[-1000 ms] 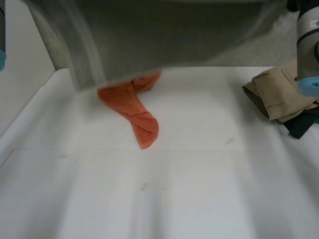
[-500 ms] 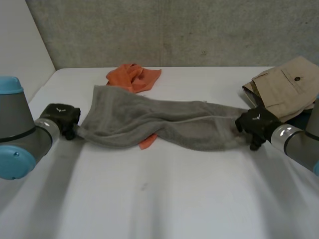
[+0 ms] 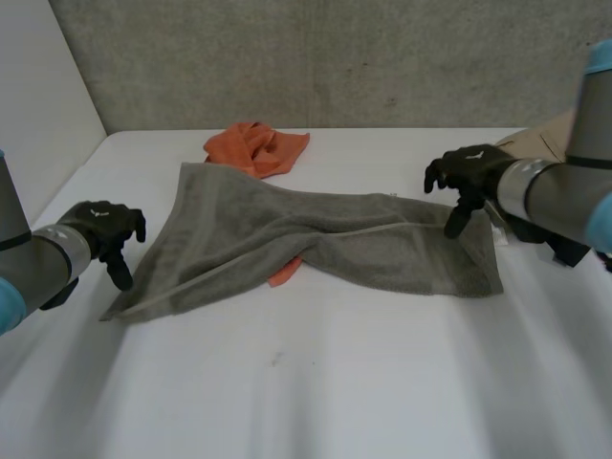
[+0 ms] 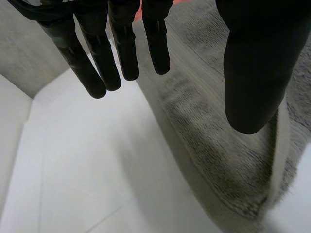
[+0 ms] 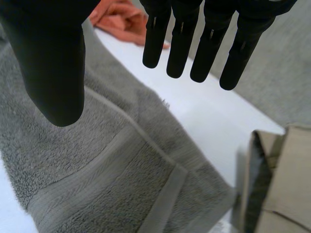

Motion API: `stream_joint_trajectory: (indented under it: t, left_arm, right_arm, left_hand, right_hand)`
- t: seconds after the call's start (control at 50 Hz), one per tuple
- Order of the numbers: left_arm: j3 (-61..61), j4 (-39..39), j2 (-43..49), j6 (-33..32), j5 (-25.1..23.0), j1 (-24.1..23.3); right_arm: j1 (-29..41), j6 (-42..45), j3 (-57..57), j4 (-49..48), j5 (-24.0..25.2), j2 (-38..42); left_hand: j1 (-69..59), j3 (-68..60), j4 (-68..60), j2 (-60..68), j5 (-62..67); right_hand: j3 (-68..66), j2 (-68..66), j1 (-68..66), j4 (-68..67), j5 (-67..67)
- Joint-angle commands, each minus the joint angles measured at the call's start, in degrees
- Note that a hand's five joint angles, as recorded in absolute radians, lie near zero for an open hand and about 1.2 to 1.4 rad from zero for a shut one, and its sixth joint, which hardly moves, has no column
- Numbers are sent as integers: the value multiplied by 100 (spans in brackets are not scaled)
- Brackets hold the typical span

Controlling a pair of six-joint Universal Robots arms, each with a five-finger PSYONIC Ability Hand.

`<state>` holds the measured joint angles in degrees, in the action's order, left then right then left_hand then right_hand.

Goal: Fold the laundry.

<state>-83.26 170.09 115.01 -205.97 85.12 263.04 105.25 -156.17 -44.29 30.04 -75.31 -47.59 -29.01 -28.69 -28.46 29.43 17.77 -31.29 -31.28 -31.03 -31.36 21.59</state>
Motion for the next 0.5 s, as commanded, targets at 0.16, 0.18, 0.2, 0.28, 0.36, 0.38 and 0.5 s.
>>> stream_joint_trajectory:
  t: [0.16,0.18,0.2,0.28,0.36,0.38,0.5]
  left_arm:
    - [-120,-275,75,57,-65,-8]
    - [-129,-275,40,74,-83,-8]
    - [-146,-275,13,83,-100,1]
    - [-190,-301,-171,171,-197,28]
    - [-269,-328,-338,268,-276,28]
    - [-278,-336,-347,276,-276,28]
    - [-366,-336,-453,277,-320,10]
  right_arm:
    - [374,8,1493,-366,-546,1867]
    - [374,8,1520,-410,-555,1911]
    - [374,8,1529,-446,-564,1955]
    - [365,8,1599,-639,-599,2096]
    - [356,8,1643,-701,-599,2184]
    - [356,8,1678,-710,-608,2219]
    - [312,-10,1836,-762,-590,2404]
  left_hand:
    - [-307,-338,-362,265,431]
    - [-307,-338,-362,265,431]
    - [-307,-338,-362,265,431]
    - [-307,-338,-362,265,431]
    - [-307,-338,-362,265,431]
    - [-290,-322,-346,248,415]
    - [-256,-288,-312,214,381]
  right_hand:
    - [-344,-345,-370,-337,314]
    - [-327,-328,-353,-320,297]
    - [-344,-345,-369,-337,313]
    - [-344,-345,-370,-337,314]
    - [-445,-446,-471,-438,414]
    - [-445,-446,-471,-438,414]
    - [-512,-513,-538,-505,482]
